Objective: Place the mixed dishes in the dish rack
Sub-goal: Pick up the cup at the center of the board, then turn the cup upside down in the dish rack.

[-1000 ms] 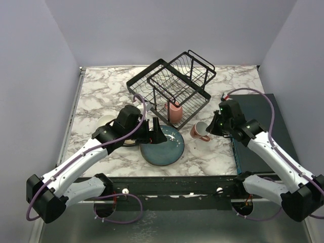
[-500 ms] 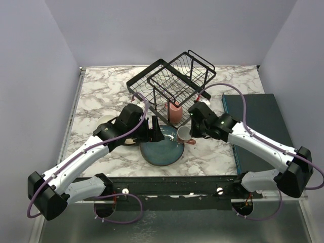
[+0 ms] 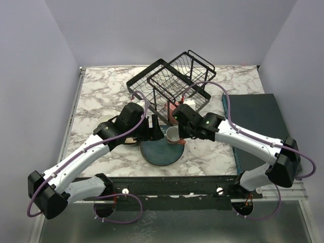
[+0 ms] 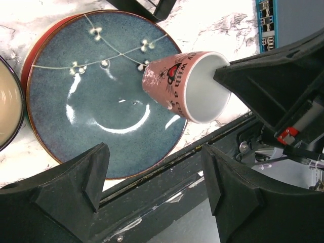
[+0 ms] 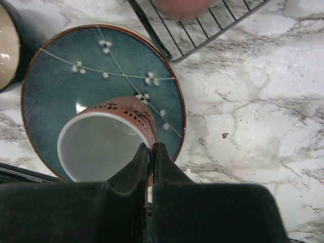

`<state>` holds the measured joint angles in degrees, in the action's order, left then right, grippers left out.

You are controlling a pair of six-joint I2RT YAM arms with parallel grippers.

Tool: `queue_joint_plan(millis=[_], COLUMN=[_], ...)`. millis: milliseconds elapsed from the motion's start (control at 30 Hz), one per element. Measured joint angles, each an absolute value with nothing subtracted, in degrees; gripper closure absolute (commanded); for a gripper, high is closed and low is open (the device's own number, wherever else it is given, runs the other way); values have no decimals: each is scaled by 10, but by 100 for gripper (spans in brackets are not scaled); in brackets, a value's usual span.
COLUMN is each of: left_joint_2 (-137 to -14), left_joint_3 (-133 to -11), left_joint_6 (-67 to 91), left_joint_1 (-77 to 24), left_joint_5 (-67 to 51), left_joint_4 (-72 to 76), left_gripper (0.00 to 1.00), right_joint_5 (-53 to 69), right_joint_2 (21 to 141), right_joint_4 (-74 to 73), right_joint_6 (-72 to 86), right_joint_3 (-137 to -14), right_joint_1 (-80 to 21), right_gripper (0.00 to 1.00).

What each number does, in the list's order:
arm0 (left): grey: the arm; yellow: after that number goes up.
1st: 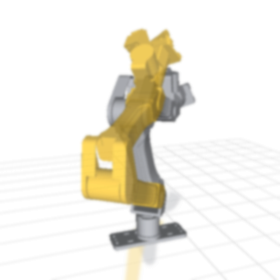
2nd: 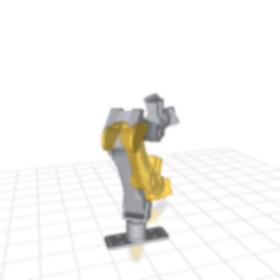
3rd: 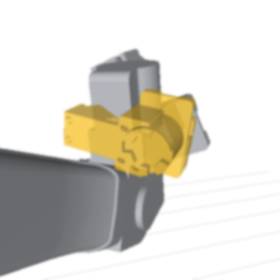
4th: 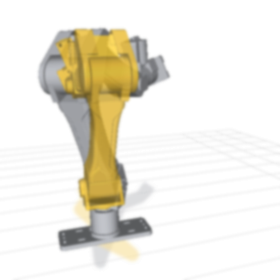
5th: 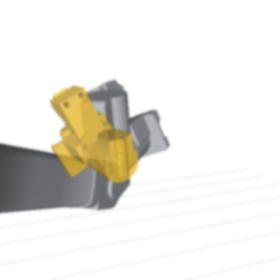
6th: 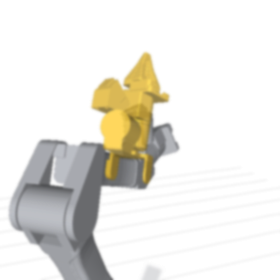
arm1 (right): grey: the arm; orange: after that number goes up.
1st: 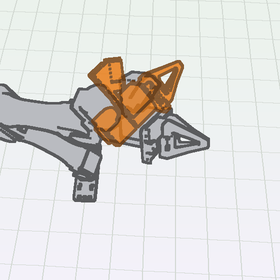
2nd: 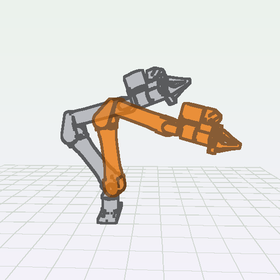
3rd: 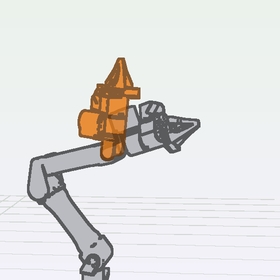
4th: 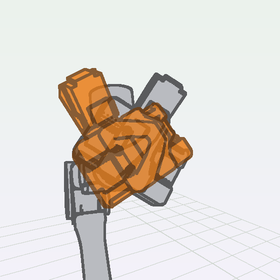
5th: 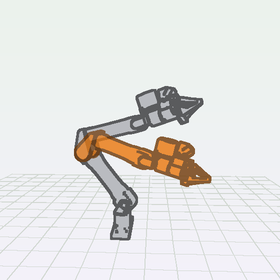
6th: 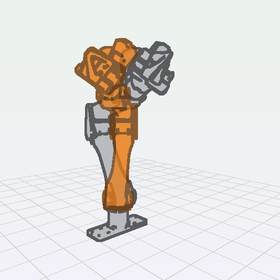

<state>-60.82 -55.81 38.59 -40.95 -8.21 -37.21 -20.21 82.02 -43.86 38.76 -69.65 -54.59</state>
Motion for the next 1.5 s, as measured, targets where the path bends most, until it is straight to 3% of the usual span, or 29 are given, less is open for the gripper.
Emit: queue_joint_plan(millis=[1000,1500], left_joint_2=[-688,-697], left_joint_3=[-585,-585], left_joint_6=[392,400], left_joint_1=[-444,-451], left_joint_5=[6,20], left_joint_4=[-389,-385], left_gripper=[42,71], right_joint_5=[-233,-240], right_joint_2=[875,877], right_joint_4=[-451,-451], right_joint_6=[392,398], right_joint_3=[-760,-769], right_joint_1=[-621,-629], right_gripper=[100,99])
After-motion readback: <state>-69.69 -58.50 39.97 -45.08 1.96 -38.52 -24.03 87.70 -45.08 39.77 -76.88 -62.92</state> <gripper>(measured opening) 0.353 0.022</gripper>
